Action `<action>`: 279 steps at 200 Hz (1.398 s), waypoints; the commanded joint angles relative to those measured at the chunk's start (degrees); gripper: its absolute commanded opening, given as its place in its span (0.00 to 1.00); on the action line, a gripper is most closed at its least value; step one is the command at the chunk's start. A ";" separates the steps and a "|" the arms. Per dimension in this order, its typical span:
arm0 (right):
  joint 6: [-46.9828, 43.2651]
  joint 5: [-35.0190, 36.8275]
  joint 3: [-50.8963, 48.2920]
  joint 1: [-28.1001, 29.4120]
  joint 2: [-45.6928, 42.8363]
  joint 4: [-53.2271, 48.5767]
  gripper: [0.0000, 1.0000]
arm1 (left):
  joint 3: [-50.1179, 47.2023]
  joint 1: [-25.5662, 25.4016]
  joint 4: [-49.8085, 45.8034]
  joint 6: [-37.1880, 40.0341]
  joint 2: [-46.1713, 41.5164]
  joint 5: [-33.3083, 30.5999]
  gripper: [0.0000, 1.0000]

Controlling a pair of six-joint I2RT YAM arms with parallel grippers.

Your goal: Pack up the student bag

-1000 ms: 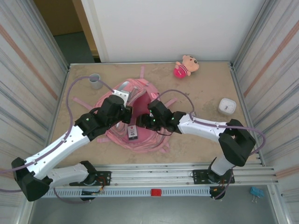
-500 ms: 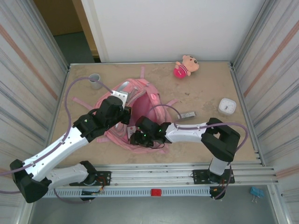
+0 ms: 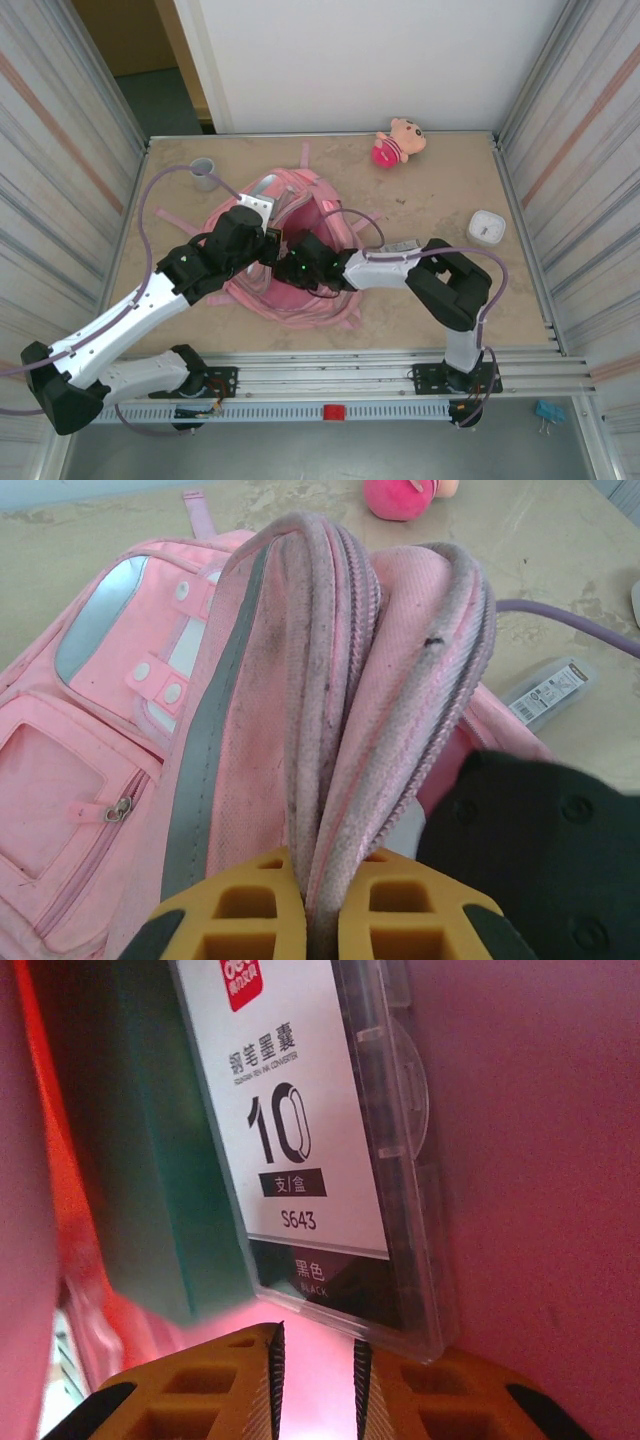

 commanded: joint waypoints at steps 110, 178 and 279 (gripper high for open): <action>-9.12 9.51 -22.04 -3.85 -36.32 0.53 0.51 | -4.74 0.81 10.90 -2.55 0.96 3.94 0.04; -11.51 17.18 -27.59 -4.79 -53.04 -13.38 0.57 | -13.70 -0.25 26.65 -7.79 18.02 18.01 0.22; -18.93 20.30 -28.38 -5.28 -59.11 -16.47 0.62 | -10.52 -5.24 30.94 -6.38 27.35 21.24 0.65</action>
